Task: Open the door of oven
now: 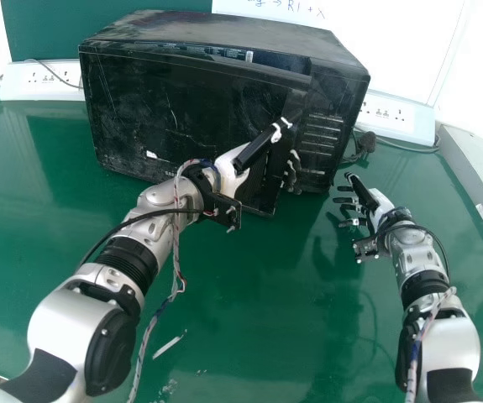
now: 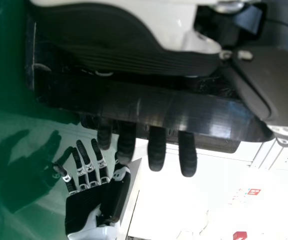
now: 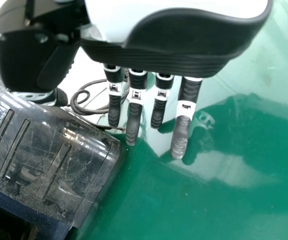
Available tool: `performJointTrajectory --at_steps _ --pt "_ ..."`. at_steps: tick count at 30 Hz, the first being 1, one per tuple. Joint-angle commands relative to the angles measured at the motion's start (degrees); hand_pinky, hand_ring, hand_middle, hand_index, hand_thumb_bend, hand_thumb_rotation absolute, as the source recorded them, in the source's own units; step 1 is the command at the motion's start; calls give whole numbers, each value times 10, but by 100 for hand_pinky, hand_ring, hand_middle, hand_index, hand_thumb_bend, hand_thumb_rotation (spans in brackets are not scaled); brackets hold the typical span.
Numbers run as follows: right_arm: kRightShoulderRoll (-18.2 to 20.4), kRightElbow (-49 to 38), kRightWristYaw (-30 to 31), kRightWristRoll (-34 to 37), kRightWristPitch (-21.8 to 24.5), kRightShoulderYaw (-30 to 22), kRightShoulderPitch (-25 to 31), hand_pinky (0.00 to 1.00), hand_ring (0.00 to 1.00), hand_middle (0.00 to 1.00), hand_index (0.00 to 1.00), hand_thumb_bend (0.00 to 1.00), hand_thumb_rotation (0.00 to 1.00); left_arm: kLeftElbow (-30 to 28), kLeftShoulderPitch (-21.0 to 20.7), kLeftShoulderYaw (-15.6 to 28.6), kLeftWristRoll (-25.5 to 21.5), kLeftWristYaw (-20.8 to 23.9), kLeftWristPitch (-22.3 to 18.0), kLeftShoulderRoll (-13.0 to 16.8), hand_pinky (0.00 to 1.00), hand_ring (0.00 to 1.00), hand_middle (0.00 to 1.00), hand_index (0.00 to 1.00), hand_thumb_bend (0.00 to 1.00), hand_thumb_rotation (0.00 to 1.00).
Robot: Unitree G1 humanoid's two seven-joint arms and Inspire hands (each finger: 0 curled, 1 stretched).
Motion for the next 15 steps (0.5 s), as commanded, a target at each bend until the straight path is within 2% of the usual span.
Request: performJointTrajectory --at_steps 1,9,15 --pt "23 22 16 -7 19 7 34 56 64 69 81 60 100 -23 -7 -9 -2 -5 -19 -13 5 9 15 20 100 95" --pt "24 22 15 -6 29 6 30 61 68 72 82 62 100 -48 18 -43 14 0 -40 -5 4 8 13 15 100 98" --pt "22 23 13 -6 23 5 33 56 65 70 81 62 100 -69 38 -50 7 4 -50 1 4 7 13 15 100 100"
